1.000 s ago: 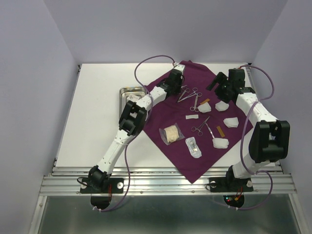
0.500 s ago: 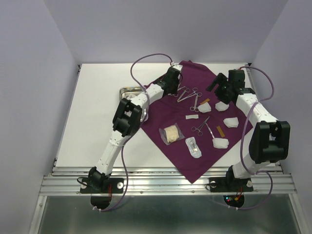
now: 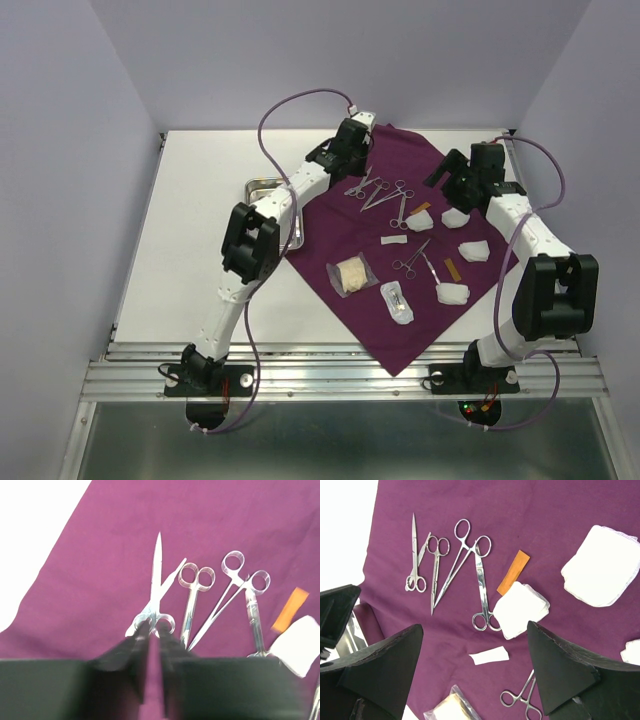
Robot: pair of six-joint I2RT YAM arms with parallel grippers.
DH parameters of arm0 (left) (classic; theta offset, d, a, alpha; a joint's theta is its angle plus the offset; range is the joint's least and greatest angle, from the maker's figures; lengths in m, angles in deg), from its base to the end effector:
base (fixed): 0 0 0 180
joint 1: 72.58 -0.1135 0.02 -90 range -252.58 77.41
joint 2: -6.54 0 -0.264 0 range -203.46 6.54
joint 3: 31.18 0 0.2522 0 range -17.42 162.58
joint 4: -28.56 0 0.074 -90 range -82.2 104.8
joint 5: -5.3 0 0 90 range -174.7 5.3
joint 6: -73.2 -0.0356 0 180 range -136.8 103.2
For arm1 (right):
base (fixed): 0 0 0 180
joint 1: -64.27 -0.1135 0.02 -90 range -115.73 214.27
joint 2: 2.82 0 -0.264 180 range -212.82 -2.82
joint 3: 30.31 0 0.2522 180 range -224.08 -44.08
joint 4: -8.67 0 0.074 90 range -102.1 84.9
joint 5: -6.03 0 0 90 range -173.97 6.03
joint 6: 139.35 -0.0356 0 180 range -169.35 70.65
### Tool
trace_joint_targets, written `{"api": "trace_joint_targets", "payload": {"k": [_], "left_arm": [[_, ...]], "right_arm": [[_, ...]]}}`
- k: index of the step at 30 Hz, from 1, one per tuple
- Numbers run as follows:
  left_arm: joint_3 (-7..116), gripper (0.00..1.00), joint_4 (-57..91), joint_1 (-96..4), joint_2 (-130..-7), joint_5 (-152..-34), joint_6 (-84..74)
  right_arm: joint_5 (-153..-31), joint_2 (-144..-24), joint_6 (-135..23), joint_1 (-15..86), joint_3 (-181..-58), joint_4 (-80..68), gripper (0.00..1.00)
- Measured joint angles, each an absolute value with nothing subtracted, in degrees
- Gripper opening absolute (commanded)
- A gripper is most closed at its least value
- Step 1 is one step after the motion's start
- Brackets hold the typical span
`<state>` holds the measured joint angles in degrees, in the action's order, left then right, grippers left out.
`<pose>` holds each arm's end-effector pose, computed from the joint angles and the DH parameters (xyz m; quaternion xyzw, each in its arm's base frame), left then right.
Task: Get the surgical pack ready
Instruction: Move the medical item into the surgical kit.
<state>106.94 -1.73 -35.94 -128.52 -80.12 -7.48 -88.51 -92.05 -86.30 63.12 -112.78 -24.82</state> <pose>0.4479 -0.3296 0.2633 0.1812 0.8338 -0.1718 0.4924 0.3503 0.0099 0.2770 0.2628 0.8678 0.1712 0.3856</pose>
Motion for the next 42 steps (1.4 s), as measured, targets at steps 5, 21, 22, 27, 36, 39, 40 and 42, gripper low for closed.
{"api": "trace_joint_targets", "payload": {"k": [5, 21, 22, 27, 36, 39, 40, 42], "left_arm": [[116.73, 0.62, -3.2, -35.94, -134.91, -81.3, -8.07], [122.11, 0.52, -6.32, -35.94, -145.42, -81.63, -8.4], [122.11, 0.51, -6.78, -35.94, -145.6, -81.61, -8.4], [122.06, 0.4, -8.29, -35.94, -145.68, -81.43, -8.36], [121.25, 0.13, -8.33, -35.94, -145.53, -80.62, -8.88], [120.51, 0.09, -8.22, -35.92, -144.76, -80.65, -8.9], [119.74, 0.08, -8.62, -35.92, -144.2, -80.67, -8.97], [118.67, 0.06, -8.79, -35.9, -143.56, -80.89, -9.03]], "right_arm": [[-88.51, -91.98, -86.43, 63.12, -112.7, -24.82, 0.89], [-88.57, -92.11, -86.45, 63.12, -112.7, -24.8, 0.9], [-88.57, -92.13, -86.45, 63.12, -112.7, -24.8, 0.89], [-88.79, -92.31, -86.45, 63.12, -112.7, -24.78, 0.89], [-88.92, -92.42, -86.58, 63.12, -112.7, -24.78, 0.89], [-88.92, -92.42, -86.65, 63.12, -112.7, -24.78, 0.9], [-88.9, -92.42, -86.65, 63.12, -112.67, -24.76, 0.89], [-88.92, -92.42, -86.67, 63.12, -112.59, -24.78, 0.89]]}}
